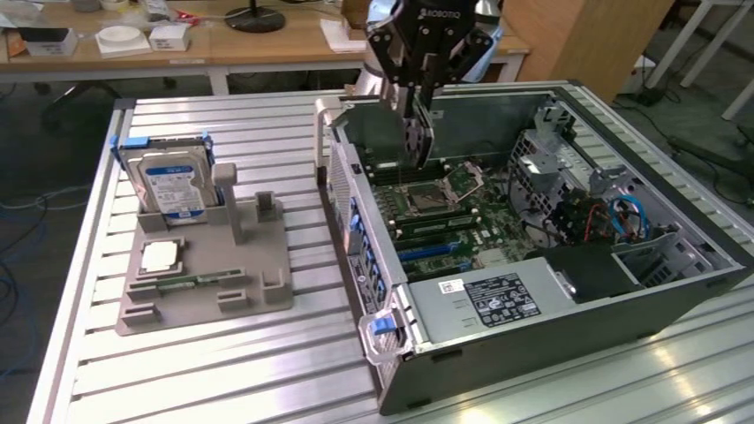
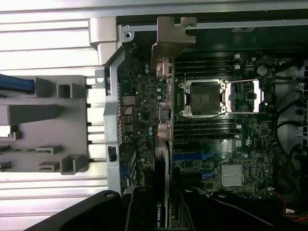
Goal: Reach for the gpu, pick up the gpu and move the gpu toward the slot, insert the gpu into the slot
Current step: 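Pick up the gpu and move the gpu toward the slot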
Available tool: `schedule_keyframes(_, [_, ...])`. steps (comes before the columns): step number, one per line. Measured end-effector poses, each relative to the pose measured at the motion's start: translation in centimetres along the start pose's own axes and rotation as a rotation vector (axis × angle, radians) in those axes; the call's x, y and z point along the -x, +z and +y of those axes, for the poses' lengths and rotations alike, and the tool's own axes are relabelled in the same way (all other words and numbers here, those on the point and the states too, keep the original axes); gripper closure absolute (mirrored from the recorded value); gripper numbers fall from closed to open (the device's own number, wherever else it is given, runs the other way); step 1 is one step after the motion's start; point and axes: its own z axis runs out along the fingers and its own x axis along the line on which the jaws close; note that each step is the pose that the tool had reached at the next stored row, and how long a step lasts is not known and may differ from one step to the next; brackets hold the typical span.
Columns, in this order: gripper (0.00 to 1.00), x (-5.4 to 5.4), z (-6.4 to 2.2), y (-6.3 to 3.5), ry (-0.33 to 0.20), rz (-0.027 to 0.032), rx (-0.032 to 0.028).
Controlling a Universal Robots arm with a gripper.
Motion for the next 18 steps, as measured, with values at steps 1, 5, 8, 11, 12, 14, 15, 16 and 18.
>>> schedule_keyframes(1, [0.74,0.2,0.01,0.0,0.0,-0.0002,0.0])
schedule_keyframes(5, [0.74,1.4,0.08,-0.02,0.0,-0.0004,0.0])
schedule_keyframes(8, [0.74,2.5,0.16,-0.05,0.0,-0.0003,0.0])
schedule_keyframes(11, [0.74,4.0,0.25,-0.08,0.0,-0.0004,0.0])
schedule_keyframes(12, [0.74,4.4,0.27,-0.08,0.0,-0.0004,0.0])
schedule_keyframes(14, [0.74,5.1,0.32,-0.1,0.0,-0.0004,0.0])
schedule_keyframes(15, [0.74,5.5,0.34,-0.11,0.0,-0.0003,0.0])
schedule_keyframes(16, [0.74,5.9,0.37,-0.11,0.0,-0.0004,0.0])
schedule_keyframes(18, [0.74,6.6,0.41,-0.13,0.0,-0.0004,0.0])
